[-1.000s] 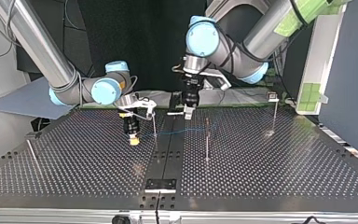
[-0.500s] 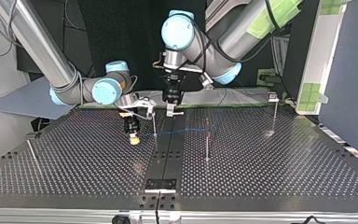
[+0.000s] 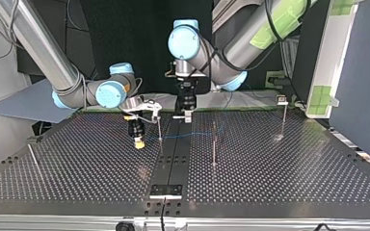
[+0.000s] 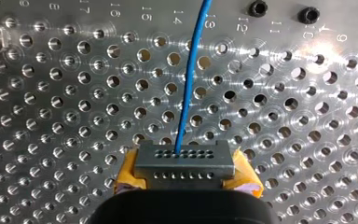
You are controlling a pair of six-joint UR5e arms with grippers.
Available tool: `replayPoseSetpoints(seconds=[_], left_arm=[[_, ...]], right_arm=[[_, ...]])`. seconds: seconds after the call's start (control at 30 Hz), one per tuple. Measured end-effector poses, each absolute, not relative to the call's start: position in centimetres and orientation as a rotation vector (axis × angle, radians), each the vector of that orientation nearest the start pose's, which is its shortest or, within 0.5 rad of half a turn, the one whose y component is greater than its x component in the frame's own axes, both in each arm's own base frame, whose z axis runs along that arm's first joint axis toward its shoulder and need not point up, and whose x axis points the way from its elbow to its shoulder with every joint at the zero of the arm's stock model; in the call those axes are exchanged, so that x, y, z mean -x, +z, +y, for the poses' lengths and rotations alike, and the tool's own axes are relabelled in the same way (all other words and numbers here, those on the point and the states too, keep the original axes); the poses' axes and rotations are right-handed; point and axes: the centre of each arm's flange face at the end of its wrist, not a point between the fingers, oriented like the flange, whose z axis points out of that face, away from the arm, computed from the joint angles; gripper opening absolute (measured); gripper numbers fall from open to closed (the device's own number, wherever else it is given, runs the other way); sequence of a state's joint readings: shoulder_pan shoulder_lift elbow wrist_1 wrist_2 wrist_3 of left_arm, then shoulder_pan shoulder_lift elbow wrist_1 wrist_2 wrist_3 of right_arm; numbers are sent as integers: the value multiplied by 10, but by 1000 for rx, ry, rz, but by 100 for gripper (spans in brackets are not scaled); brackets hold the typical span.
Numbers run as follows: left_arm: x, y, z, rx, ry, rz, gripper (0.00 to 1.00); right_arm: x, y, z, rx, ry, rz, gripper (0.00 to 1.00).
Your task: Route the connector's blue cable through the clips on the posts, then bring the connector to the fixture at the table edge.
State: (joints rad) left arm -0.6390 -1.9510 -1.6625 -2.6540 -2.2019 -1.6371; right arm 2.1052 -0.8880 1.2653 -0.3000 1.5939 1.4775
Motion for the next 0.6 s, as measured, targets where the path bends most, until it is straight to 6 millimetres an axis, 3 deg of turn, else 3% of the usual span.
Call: replayPoseSetpoints(seconds=[0.33,0.6], left_arm=[[-433,279,-410,104,0,1543,100],[-454,272,-419,113,23,1550,100]], right_arm=[[-482,240,-557,-1669,1459,-873,0],[-482,238,-557,-1671,1458,-874,0]])
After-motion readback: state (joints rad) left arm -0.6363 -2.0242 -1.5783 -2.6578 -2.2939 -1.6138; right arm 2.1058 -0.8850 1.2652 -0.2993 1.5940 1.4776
